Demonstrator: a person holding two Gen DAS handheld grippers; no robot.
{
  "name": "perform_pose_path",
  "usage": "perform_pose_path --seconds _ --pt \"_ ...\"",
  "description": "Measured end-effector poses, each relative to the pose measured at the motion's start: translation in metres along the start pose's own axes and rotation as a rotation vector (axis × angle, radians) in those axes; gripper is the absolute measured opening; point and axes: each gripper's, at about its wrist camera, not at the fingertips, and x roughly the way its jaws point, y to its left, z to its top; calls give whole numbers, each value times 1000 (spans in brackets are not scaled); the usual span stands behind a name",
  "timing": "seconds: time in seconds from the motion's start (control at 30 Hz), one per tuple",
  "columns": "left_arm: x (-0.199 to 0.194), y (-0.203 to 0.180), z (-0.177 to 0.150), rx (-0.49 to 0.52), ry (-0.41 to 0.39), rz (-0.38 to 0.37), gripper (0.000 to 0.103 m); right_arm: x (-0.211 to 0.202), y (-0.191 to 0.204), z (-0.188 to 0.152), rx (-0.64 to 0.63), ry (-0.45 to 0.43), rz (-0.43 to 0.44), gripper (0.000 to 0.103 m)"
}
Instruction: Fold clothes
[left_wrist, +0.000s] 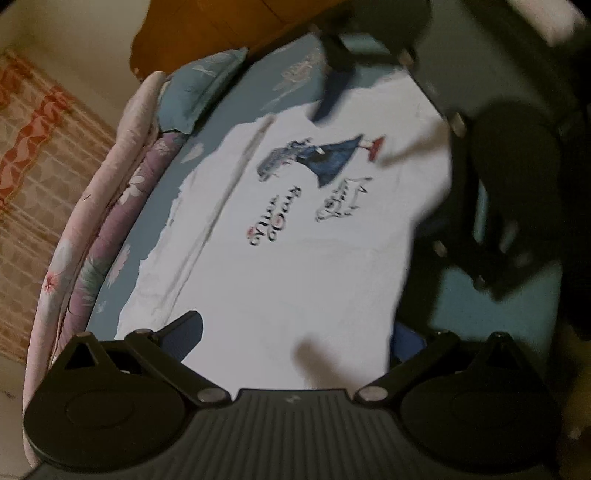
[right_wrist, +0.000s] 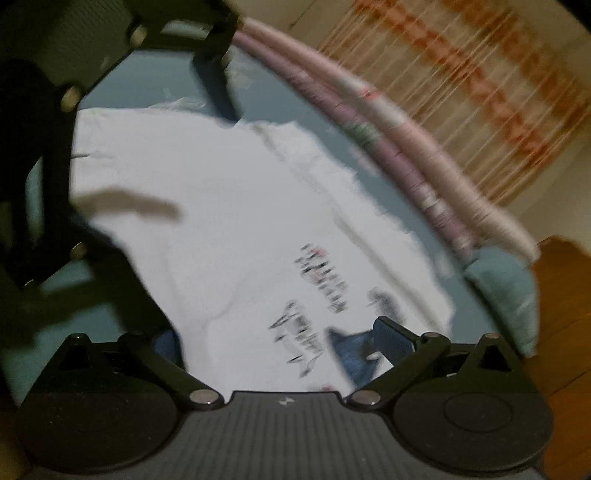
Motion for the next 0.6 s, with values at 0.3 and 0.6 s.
perform_pose_path --seconds 0.3,0.6 --pt "14 -16 0 71 -30 113 103 2 -1 -7 -34 7 0 103" --pt "8 -11 -29 82 10 227 103 0 -13 -42 -84 62 -102 103"
